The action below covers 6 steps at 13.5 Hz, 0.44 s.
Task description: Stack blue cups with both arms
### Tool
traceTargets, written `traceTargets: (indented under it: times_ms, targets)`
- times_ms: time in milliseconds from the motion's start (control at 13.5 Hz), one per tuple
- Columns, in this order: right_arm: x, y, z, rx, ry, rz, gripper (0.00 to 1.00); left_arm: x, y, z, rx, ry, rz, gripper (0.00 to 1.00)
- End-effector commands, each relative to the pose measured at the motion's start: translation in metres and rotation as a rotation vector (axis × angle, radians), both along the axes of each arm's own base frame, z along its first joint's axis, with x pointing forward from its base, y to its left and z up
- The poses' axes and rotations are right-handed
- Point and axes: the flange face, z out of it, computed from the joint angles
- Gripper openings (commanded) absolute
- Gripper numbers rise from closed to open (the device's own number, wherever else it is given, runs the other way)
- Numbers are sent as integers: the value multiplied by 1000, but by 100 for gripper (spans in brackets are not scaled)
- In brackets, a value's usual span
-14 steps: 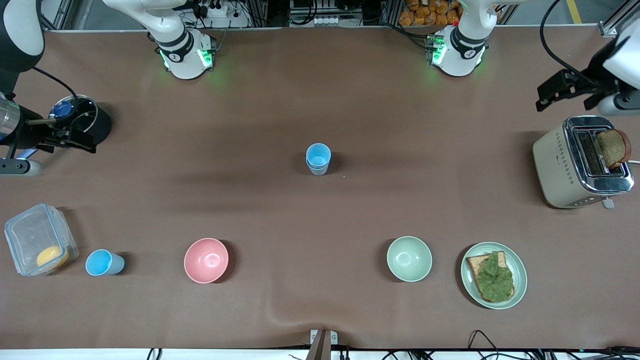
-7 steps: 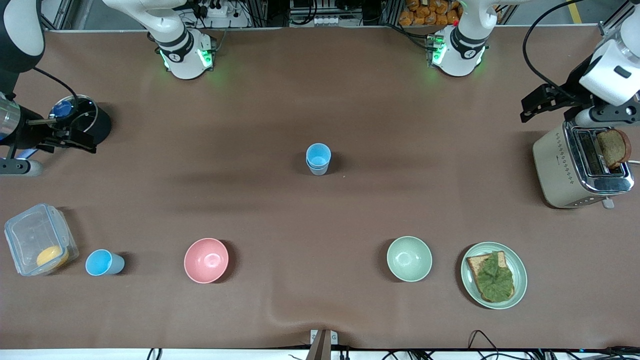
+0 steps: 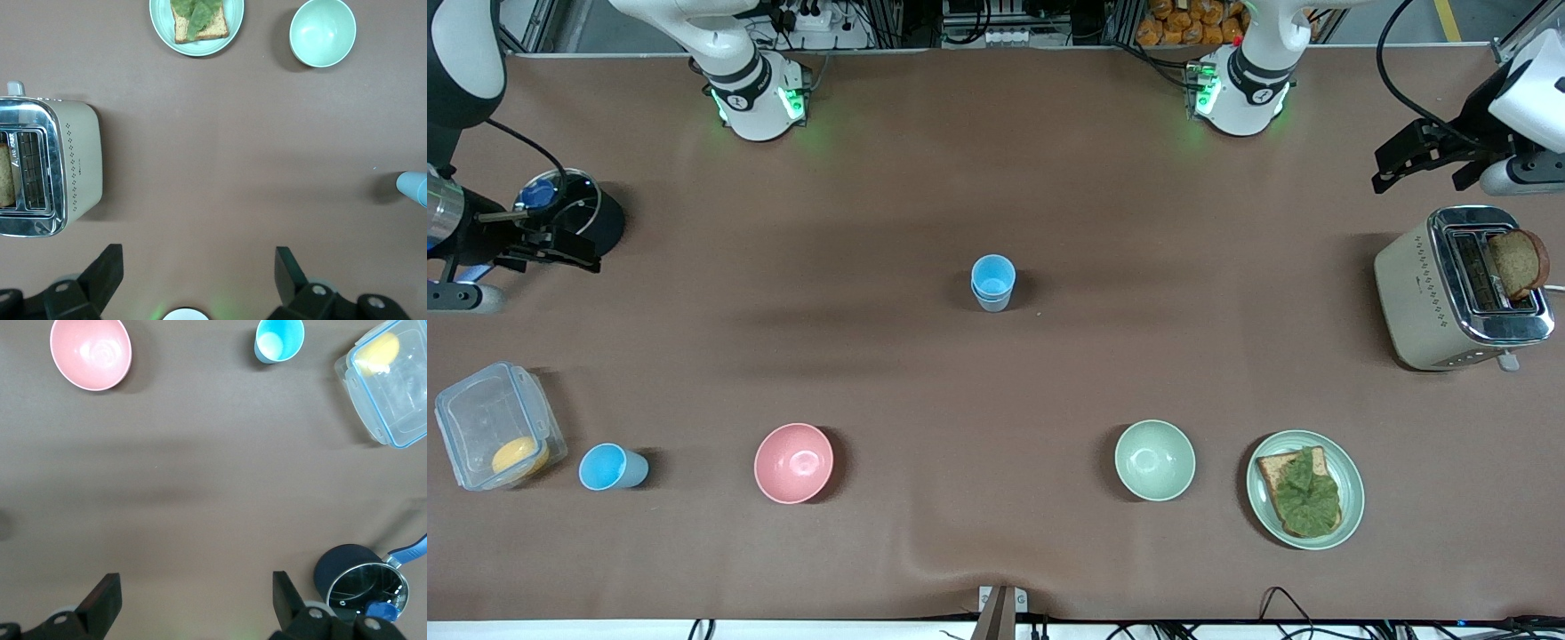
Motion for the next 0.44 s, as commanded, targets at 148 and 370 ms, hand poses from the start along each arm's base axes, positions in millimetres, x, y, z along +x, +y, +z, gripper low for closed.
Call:
traceTargets:
  times_ms: [148, 370]
  targets:
    - [-5, -1, 7, 103, -18, 1, 100, 1, 2, 4, 18, 1, -30, 100]
    - [-6, -1, 8, 105, -18, 1, 100, 0, 0, 5, 23, -1, -26, 100]
